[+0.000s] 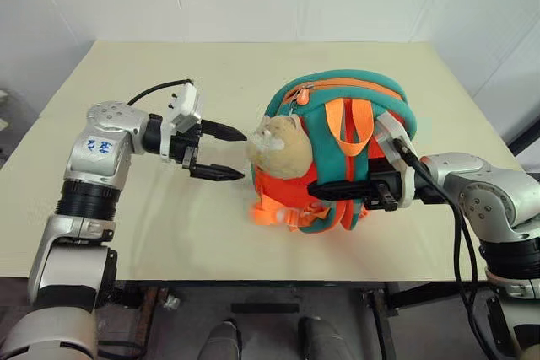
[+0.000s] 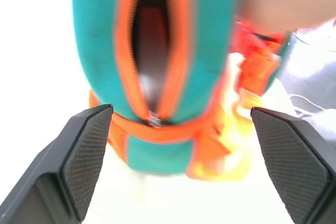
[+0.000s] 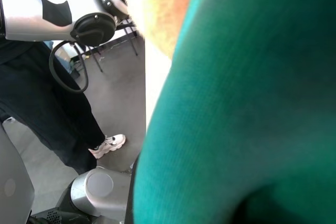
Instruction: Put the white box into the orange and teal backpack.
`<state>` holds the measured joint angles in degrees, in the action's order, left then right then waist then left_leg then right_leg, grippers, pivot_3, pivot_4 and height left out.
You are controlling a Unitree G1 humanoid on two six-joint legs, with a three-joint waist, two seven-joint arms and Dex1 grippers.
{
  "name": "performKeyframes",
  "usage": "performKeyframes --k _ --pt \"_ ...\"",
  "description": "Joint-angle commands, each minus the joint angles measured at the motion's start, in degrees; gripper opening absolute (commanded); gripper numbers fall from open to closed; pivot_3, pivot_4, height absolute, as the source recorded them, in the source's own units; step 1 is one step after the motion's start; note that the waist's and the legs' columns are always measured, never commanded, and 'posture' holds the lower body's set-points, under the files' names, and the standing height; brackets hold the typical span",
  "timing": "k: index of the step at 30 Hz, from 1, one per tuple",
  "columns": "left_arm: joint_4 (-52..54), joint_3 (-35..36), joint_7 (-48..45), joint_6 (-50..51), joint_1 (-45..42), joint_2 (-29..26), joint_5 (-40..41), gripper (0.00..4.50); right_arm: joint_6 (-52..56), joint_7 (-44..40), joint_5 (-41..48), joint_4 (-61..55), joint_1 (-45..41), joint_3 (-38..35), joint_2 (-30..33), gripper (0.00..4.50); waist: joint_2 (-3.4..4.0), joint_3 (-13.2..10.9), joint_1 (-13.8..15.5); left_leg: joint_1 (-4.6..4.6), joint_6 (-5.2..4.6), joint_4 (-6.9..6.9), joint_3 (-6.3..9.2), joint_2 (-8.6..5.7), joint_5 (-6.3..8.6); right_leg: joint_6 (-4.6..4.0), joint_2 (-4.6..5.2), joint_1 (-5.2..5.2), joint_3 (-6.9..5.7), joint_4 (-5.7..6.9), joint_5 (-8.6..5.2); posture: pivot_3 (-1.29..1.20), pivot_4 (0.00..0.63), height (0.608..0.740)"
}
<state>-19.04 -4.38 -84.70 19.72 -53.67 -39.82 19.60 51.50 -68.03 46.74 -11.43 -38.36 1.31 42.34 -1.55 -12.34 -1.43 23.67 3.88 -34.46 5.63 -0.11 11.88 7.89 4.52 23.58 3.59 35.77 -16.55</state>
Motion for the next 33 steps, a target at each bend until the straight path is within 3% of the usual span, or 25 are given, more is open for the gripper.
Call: performKeyframes --k 1,5,11,18,21,27,33 --pt "7.90 3.85 0.65 2.55 1.74 -1.36 4.49 4.48 -1.37 -1.16 -0.25 0.69 -0.69 -0.96 0.33 0.00 0.00 0.00 -0.11 0.01 0.00 -0.03 0.00 0.00 0.00 0.01 0.00 -0.01 0.00 0.00 0.01 0.00 0.150 0.740" --pt "19.16 6.76 6.32 6.86 5.19 1.50 10.20 4.48 -2.49 -2.06 -1.83 3.19 -1.75 0.43 -0.45 0.00 0.00 0.00 -0.18 -0.02 -0.02 -0.05 0.01 0.01 0.01 0.02 0.00 -0.02 0.00 0.04 0.02 0.00 0.150 0.740" --pt "26.26 6.64 12.83 9.72 9.07 4.32 12.35 4.48 -2.69 -2.74 -2.30 3.90 -2.27 0.74 -0.91 0.00 0.00 0.00 -0.23 -0.10 -0.02 -0.19 0.01 0.00 0.01 0.03 0.00 -0.12 0.00 0.11 0.03 0.00 0.150 0.740" --pt "23.66 5.18 17.22 3.50 11.01 7.09 8.33 4.48 -2.43 -2.17 -2.16 3.52 -2.24 0.37 -1.72 0.00 0.00 0.00 -0.15 -0.13 -0.01 -0.26 0.00 0.01 0.01 0.00 -0.01 -0.15 0.01 0.11 0.05 0.00 0.150 0.740" --pt "20.27 5.66 20.76 2.32 9.01 9.26 7.34 3.91 -2.30 -1.82 -2.05 3.29 -2.07 0.07 -1.84 0.00 0.00 0.00 -0.11 -0.13 -0.02 -0.34 0.00 0.00 0.01 0.02 -0.01 -0.19 0.00 0.11 0.06 0.00 0.150 0.740" --pt "20.76 5.92 21.26 1.45 9.32 10.92 8.82 2.05 -2.01 -1.00 -1.64 2.52 -1.51 -0.42 -1.81 0.00 0.00 0.00 -0.13 -0.09 -0.03 -0.39 0.00 -0.01 0.02 0.05 0.00 -0.20 0.00 0.08 0.08 0.00 0.150 0.740" --pt "19.81 6.63 19.98 1.54 9.12 7.96 8.18 0.62 -1.78 -0.48 -1.46 2.04 -0.98 -0.76 -1.83 0.00 0.00 0.00 -0.20 -0.10 -0.03 -0.39 0.00 -0.01 0.02 0.04 -0.01 -0.20 0.00 0.08 0.08 0.00 0.150 0.740"
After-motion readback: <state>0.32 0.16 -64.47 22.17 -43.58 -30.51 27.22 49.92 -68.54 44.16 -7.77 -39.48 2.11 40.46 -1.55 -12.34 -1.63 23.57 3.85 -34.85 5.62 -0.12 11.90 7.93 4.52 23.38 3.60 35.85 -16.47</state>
